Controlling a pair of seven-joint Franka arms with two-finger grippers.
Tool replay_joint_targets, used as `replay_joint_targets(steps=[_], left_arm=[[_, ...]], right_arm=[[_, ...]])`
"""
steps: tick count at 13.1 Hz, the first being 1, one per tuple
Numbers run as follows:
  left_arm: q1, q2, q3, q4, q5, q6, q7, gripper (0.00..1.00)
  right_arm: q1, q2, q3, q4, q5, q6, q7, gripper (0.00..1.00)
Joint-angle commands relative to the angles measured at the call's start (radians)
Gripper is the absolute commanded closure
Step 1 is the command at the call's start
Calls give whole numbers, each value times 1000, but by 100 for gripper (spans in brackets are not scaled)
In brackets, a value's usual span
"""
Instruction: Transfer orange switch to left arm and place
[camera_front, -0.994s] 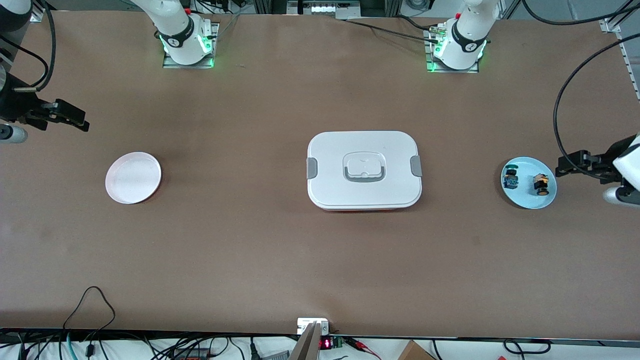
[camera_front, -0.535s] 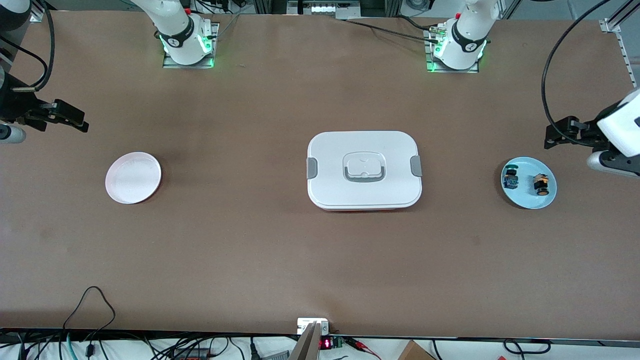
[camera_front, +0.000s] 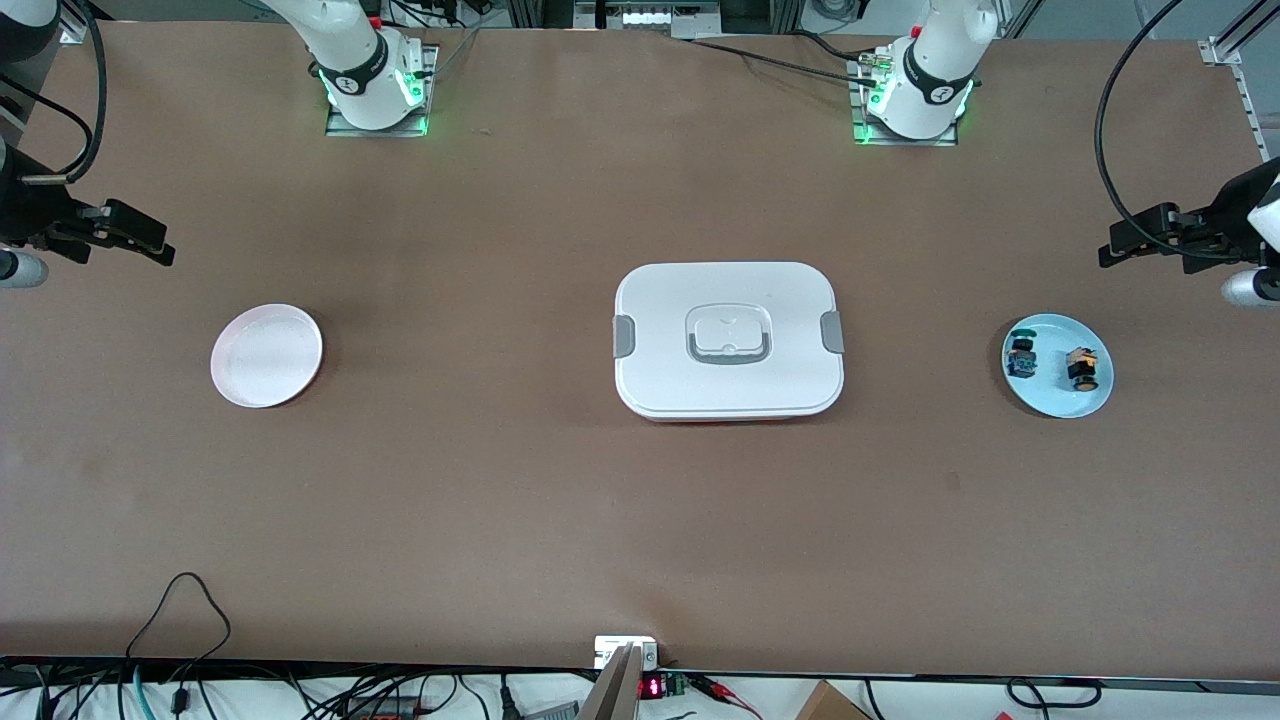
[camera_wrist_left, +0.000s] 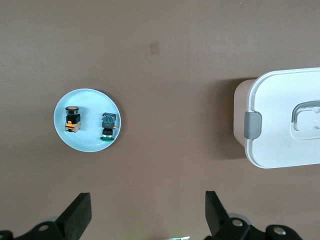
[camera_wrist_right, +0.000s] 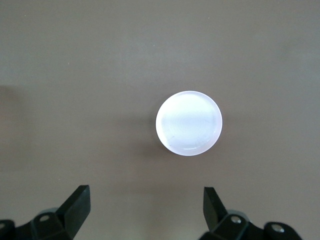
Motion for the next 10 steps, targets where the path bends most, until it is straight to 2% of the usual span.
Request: replay_joint_targets(steps=[1,5,10], left_arm=[[-35,-64,12,-68,-12,27,-24,0],[-40,-55,1,-45,6,28,-98,0],[-57,13,-23,41,7,33,-103,0]], right_arm=[[1,1,8,23,-15,-18,-2,0],[3,-3,16,23,-17,-21,-3,0],[1,-28,27,-12,-17,-15,-2,0]])
